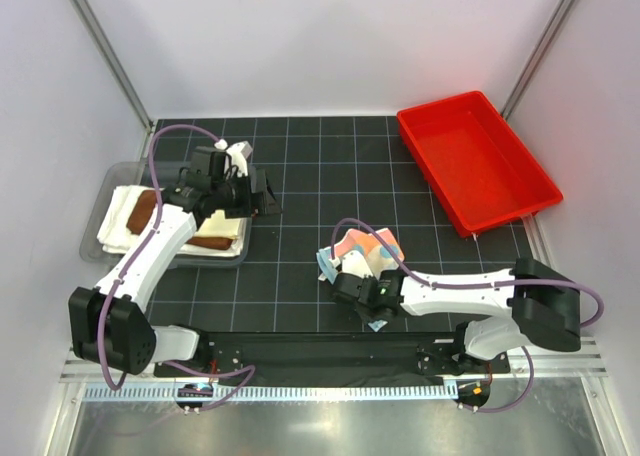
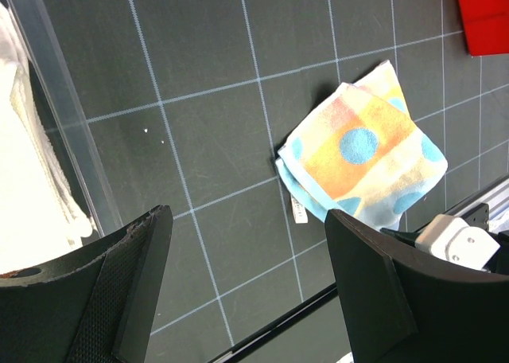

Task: Fold and stack the towels
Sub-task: Flatten out the crumpled towel

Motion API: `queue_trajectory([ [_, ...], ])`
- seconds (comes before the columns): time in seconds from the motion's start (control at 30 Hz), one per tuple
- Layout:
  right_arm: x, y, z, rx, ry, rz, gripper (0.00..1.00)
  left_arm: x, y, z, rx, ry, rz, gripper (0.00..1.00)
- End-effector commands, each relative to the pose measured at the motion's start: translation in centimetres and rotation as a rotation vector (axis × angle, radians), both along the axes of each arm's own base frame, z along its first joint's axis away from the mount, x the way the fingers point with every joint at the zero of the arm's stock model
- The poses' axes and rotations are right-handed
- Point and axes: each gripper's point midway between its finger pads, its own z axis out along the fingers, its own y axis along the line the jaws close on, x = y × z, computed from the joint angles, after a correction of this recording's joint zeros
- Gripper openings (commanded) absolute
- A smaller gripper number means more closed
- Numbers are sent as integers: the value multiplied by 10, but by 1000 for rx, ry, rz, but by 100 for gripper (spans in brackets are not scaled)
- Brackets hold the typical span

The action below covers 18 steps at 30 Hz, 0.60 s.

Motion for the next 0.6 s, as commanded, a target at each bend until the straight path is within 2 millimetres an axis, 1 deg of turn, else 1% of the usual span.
queue_trajectory([
  [0.0,0,-2,-1,3,-10,-40,32,5,-5,16,-16,-44,-34,81],
  [0.17,-2,-5,-4,-11,3,-48,31,5,-5,17,-17,-45,-35,81],
  [0.4,-8,1,-5,36,28,-39,33,6,-5,17,-17,-44,-34,81],
  [0.57,-13,-3,-13,32,52,-66,33,6,-5,14,-15,-36,-35,82],
])
